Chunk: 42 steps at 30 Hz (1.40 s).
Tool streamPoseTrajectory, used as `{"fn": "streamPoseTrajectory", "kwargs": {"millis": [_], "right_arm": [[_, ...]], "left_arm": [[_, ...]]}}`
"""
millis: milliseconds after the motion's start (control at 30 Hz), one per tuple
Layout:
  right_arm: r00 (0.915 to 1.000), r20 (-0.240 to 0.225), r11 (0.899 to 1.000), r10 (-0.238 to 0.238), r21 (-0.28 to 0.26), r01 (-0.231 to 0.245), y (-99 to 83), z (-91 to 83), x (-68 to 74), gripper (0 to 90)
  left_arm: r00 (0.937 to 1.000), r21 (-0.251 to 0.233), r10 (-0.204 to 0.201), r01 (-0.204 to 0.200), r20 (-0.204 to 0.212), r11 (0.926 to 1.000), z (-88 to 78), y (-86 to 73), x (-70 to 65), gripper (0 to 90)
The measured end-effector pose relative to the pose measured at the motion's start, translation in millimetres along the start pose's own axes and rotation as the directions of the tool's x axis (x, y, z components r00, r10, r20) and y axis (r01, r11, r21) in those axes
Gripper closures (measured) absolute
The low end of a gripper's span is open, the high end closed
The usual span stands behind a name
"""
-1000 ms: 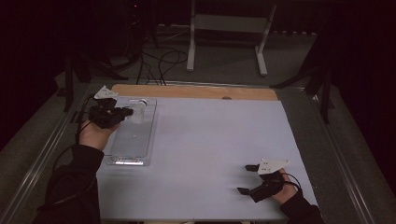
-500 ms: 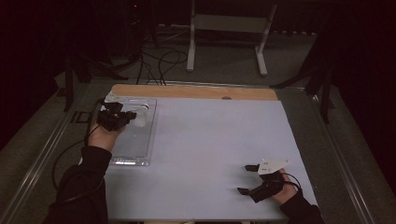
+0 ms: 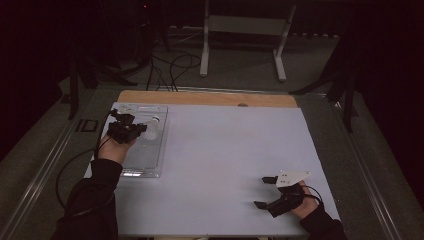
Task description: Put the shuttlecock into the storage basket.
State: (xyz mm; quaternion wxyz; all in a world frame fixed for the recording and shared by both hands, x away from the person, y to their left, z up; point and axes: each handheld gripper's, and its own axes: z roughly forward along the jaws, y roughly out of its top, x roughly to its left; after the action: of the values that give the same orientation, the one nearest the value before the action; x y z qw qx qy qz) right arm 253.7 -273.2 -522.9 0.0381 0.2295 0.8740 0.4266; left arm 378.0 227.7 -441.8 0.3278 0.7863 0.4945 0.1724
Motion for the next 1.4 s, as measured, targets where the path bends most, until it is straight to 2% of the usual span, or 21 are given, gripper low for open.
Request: {"fn": "streamPoseTrajectory", "kwargs": {"millis": [300, 600, 933, 1000, 1133, 1267, 1333, 1400], "right_arm": [[1.0, -0.002, 1.0, 0.003, 0.007, -0.003, -0.5, 0.8, 0.1, 9.0], [1.0, -0.005, 1.0, 0.004, 0.009, -0.004, -0.9, 0.8, -0.3, 9.0], [1.0, -0.004, 1.0, 0.003, 0.012, -0.003, -1.4, 0.9, -0.7, 9.0], [1.0, -0.005, 1.0, 0.004, 0.013, -0.004, -1.5, 1.0, -0.7, 9.0], [0.9999, -0.014, 1.0, 0.006, 0.018, -0.006, -1.7, 2.1, -0.6, 9.2], [0.9999, -0.013, 1.0, 0.008, 0.017, -0.008, -1.5, 1.8, -0.4, 9.2], [0.9999, -0.009, 1.0, 0.006, 0.016, -0.005, -1.3, 1.1, -0.7, 9.1], [1.0, -0.008, 1.0, 0.005, 0.016, -0.005, -1.3, 1.1, -0.7, 9.2]], "left_arm": [[0.9999, 0.052, 0.013, -0.013, 0.002, 0.9986, 12.0, -7.5, 0.4, 90.0], [0.9998, 0.113, 0.019, -0.02, 0.009, 0.9934, 24.3, -12.9, 2.8, 90.0], [0.9979, 0.19, 0.064, -0.064, 0.009, 0.9796, 35.9, -16.9, -1.8, 90.0], [0.9972, 0.207, 0.073, -0.075, 0.017, 0.9754, 38.1, -17.3, -3.2, 90.0], [0.9946, 0.238, 0.104, -0.102, 0.004, 0.9659, 41.8, -17.6, -6.7, 90.0], [0.9922, 0.248, 0.124, -0.123, 0.011, 0.9608, 43.0, -16.8, -10.1, 90.0], [0.9918, 0.256, 0.128, -0.122, -0.008, 0.9589, 43.4, -16.5, -11.5, 90.0], [0.9911, 0.263, 0.133, -0.126, -0.009, 0.9567, 43.8, -16.8, -12.3, 90.0]]}}
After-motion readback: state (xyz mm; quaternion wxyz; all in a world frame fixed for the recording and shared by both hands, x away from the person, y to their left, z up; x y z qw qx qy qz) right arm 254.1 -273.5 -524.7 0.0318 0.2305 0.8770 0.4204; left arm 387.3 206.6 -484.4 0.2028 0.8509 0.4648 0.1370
